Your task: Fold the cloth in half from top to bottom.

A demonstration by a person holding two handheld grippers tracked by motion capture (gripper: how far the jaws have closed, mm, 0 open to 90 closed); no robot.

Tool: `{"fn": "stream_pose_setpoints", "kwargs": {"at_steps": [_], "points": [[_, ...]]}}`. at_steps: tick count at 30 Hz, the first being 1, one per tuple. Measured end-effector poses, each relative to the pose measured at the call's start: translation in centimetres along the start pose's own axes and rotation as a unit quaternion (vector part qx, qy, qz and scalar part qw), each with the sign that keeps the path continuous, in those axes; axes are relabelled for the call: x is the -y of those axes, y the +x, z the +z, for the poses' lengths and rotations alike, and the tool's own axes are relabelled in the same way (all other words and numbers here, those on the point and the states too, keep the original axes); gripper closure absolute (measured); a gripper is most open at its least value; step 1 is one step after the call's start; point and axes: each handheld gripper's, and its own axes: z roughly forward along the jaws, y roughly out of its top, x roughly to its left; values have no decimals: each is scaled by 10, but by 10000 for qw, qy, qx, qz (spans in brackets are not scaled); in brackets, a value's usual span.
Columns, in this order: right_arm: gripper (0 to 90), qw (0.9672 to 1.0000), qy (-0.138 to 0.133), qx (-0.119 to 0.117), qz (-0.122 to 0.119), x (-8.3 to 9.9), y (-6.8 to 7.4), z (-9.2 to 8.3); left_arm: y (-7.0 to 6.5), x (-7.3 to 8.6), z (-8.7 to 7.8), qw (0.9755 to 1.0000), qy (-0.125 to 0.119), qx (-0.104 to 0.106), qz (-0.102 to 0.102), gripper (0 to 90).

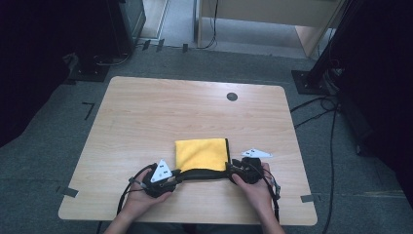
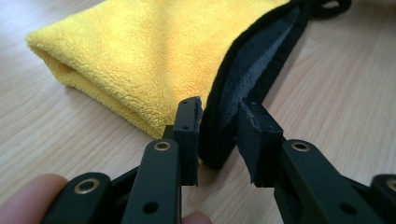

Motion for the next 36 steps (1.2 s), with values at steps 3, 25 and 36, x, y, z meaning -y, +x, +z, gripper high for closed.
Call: {"fn": "stream_pose_setpoints", "kwargs": {"at_steps": [3,25,36], "points": [[760,10000,13,-9,-21,0,4,-2,1,1,-2,10000,15,-37,40,666],[702,9975,-166,202,649,5,4,-4,8,1,-11,9992,-316,-99,-211,679],[765,9954,-342,-277,851,4,6,-3,7,3,-6,9995,-190,-135,-215,711]]}}
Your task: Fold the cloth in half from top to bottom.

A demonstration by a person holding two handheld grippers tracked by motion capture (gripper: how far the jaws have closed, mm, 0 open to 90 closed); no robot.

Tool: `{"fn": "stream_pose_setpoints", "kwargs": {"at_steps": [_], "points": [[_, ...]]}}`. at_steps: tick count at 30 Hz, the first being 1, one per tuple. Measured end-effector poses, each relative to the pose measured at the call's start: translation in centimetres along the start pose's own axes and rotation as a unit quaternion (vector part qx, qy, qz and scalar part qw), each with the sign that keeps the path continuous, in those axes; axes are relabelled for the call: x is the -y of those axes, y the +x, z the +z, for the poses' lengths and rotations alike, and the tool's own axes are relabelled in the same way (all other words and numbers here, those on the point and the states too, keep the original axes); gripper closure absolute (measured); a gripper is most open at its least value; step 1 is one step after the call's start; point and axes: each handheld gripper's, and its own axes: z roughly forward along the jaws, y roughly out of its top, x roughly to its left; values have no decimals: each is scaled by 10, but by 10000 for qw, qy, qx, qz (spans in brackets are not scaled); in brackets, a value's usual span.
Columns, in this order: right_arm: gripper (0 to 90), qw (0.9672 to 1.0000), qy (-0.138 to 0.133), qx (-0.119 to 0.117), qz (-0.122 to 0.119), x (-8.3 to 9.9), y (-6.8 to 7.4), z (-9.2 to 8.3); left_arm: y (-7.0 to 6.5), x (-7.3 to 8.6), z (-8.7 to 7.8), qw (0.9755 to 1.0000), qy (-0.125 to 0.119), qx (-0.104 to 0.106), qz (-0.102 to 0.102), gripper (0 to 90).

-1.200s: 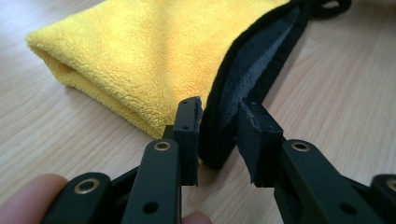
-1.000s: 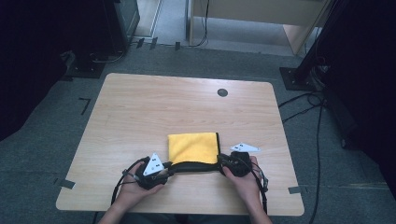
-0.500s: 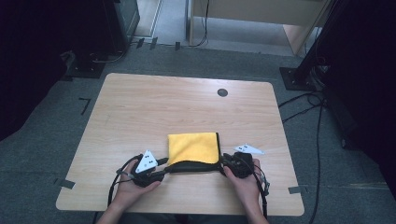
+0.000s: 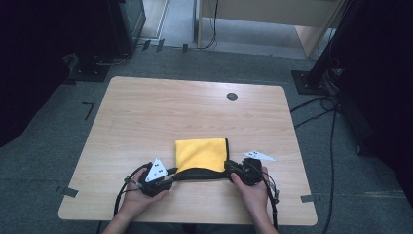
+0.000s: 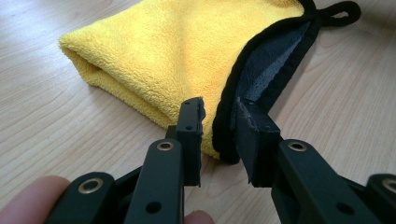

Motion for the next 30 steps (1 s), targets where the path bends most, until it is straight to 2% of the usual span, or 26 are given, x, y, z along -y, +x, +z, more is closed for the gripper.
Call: {"fn": "stream_pose_setpoints", "kwargs": {"at_steps": [1,5,7,8,9,14,18,19,20,21,22,24,25,26,27,28,29,30], "points": [[764,10000,2,-60,14,0,-1,0,0,0,0,10000,4,-2,13,711],[749,9997,156,162,53,2,-3,3,0,1,1,10000,24,19,76,724],[804,9997,169,166,17,3,-4,4,0,1,1,10000,25,19,82,726],[804,9997,169,166,17,3,-4,4,0,1,1,9999,25,6,101,726],[859,9998,134,149,-60,2,-2,1,-1,1,1,9999,26,-23,161,728],[879,9996,129,140,-201,-1,0,-3,-2,2,0,9997,49,-51,248,729],[879,9992,257,192,-238,-3,-6,-10,-3,3,0,9986,92,-74,511,727],[877,9978,459,310,-352,-1,-10,-8,-3,4,0,9988,96,-34,483,716],[877,9978,459,310,-352,-1,-10,-8,-2,4,0,9989,102,11,450,716],[869,9972,571,320,-356,1,-12,-4,1,4,-1,9992,99,95,376,690],[869,9972,571,320,-356,1,-12,-4,1,4,-1,9992,99,95,376,671],[825,9970,529,373,-420,0,-12,-5,5,4,-6,9995,20,243,224,649],[758,9976,424,374,-411,-2,-13,-9,11,3,-13,9990,-215,396,40,618],[736,9978,348,387,-408,-3,-14,-11,14,2,-16,9984,-319,458,-85,607],[736,9978,348,387,-408,-3,-14,-11,14,2,-16,9984,-319,458,-85,591],[745,9980,267,422,-387,-4,-14,-13,19,1,-21,9966,-527,540,-332,591],[741,9980,-7,494,-398,-6,-13,-18,22,-1,-23,9946,-687,580,-525,561],[741,9980,-7,494,-398,-6,-13,-18,24,-2,-24,9930,-790,550,-685,561]]}}
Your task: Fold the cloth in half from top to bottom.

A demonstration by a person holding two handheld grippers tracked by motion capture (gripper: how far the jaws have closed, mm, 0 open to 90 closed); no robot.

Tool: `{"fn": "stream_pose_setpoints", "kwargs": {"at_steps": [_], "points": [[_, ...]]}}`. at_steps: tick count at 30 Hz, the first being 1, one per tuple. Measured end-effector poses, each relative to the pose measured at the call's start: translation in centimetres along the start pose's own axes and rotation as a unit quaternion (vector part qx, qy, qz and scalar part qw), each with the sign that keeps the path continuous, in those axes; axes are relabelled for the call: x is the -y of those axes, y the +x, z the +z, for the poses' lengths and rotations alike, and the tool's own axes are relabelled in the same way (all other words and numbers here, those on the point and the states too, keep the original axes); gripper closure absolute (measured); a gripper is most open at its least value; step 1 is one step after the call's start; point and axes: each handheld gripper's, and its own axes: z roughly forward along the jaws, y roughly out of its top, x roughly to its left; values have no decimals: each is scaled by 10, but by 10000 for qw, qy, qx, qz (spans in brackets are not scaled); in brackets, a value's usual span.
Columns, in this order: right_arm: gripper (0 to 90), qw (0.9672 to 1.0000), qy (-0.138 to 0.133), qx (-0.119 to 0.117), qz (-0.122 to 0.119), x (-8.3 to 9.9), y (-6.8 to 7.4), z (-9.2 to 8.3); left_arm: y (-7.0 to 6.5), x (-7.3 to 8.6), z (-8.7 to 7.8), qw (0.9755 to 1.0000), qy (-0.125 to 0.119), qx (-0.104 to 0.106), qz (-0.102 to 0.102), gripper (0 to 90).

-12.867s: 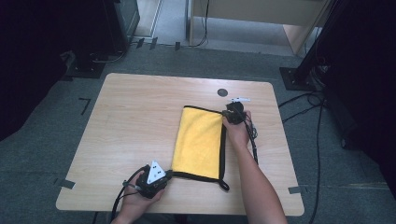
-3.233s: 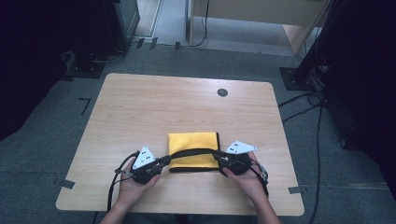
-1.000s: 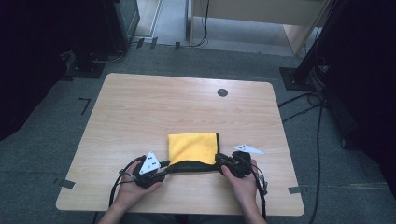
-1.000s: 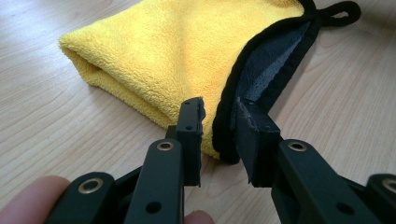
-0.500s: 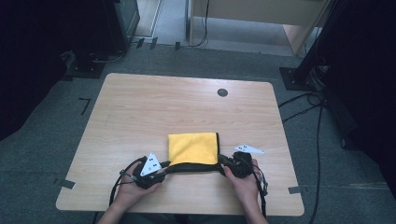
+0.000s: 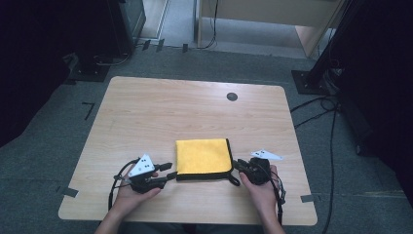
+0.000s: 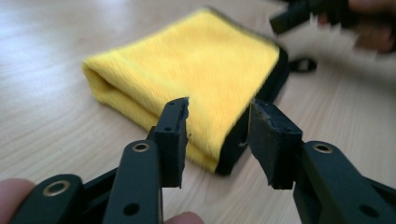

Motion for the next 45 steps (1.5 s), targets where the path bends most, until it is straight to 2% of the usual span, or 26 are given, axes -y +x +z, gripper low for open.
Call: {"fn": "stream_pose_setpoints", "kwargs": {"at_steps": [1,2,3,5,6,7,8,9,12,13,14,19,21,22,23,24,25,27,29,30,31,32,34,37,40,45], "points": [[705,9995,-279,109,-57,-2,4,-3,-3,-2,5,9995,4,-316,-99,553],[705,9995,-279,109,-57,-2,4,-3,-3,-2,5,9995,4,-316,-99,553],[657,9984,-533,83,-174,-2,13,-2,-5,-2,10,9985,148,-518,-63,553],[633,9979,-588,34,-281,-2,18,1,-12,2,23,9956,506,-782,119,551],[592,9972,-595,-98,-447,-2,27,6,-14,3,26,9948,615,-787,196,551],[545,9962,-493,-258,-677,-1,40,16,-19,7,33,9910,840,-939,455,547],[545,9962,-493,-258,-677,-1,40,16,-19,7,33,9910,840,-939,455,546],[509,9945,-429,-275,-913,-2,54,27,-22,7,33,9891,865,-1029,601,545],[472,9934,-366,-185,-1073,-4,66,39,-21,7,32,9888,875,-1051,600,507],[434,9926,-200,34,-1201,-6,75,53,-19,7,29,9888,868,-1067,579,472],[420,9924,-171,50,-1214,-6,76,57,-17,5,24,9896,771,-1115,482,442],[367,9936,-109,259,-1093,-8,80,74,-2,0,8,9866,661,-1489,91,264],[347,9922,-49,299,-1211,-8,80,80,12,1,-14,9837,553,-1649,-447,180],[347,9922,-49,299,-1211,-8,80,80,12,1,-14,9837,553,-1649,-447,146],[332,9907,-48,341,-1319,-7,82,83,21,6,-29,9795,596,-1856,-508,128],[332,9907,-48,341,-1319,-7,82,83,21,6,-29,9795,596,-1856,-508,128],[329,9889,-56,428,-1423,-5,85,86,30,13,-44,9759,570,-1982,-711,129],[329,9880,-91,488,-1462,-3,86,87,34,16,-49,9743,549,-2032,-798,131],[330,9883,-148,669,-1363,-4,91,91,44,24,-67,9682,542,-2238,-982,134],[330,9883,-148,669,-1363,-4,91,91,44,24,-67,9682,542,-2238,-982,134],[330,9888,-131,763,-1280,-9,94,97,48,28,-73,9650,597,-2346,-1010,134],[329,9888,-138,778,-1265,-11,95,99,48,28,-73,9650,597,-2346,-1010,134],[330,9889,-135,827,-1226,-17,96,107,52,35,-80,9608,807,-2482,-937,134],[331,9887,-132,847,-1231,-31,97,122,55,39,-82,9603,908,-2465,-941,139],[331,9886,-137,831,-1248,-45,95,137,61,45,-81,9558,1101,-2566,-925,141],[331,9892,-107,913,-1146,-60,93,152,64,45,-81,9548,1097,-2576,-1000,141]]}}
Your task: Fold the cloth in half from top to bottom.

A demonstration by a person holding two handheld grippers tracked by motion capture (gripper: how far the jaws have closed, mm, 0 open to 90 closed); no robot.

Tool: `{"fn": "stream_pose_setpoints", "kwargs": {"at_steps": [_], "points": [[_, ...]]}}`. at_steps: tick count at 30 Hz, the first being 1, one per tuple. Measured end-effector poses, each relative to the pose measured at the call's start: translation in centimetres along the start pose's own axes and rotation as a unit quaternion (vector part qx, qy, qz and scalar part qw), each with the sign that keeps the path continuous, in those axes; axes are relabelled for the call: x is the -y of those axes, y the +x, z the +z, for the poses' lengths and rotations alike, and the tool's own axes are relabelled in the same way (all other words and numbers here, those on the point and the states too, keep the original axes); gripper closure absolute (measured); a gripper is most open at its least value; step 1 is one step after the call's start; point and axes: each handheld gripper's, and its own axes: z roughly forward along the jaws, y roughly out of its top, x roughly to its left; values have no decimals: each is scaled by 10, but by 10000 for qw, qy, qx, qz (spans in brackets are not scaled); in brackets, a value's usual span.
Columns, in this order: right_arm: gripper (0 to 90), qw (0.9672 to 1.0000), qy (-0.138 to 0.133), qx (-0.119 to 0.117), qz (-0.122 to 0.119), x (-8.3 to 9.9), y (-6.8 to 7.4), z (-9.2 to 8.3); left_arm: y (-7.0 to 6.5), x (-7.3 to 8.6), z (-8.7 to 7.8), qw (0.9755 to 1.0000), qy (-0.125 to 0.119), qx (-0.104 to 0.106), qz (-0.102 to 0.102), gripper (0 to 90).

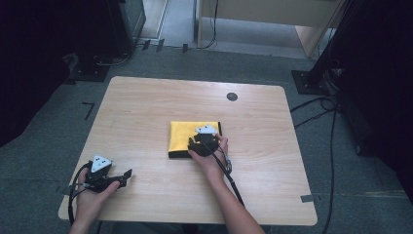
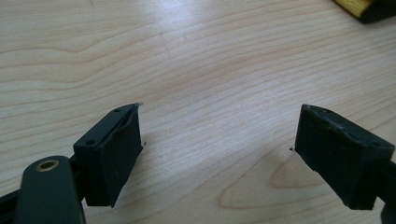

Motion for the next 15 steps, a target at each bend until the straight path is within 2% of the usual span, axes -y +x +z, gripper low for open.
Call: {"fn": "stream_pose_setpoints", "kwargs": {"at_steps": [2,9,11,15], "points": [[331,10000,-1,63,19,-7,-1,9,1,0,2,10000,37,23,-33,142],[331,10000,-5,47,12,-19,-6,22,1,0,4,10000,1,49,-67,148],[331,10000,-8,83,17,-20,-6,23,1,0,4,10000,9,18,-14,148],[331,9999,-35,115,34,-20,-5,25,-6,0,6,9995,83,-186,241,147]]}}
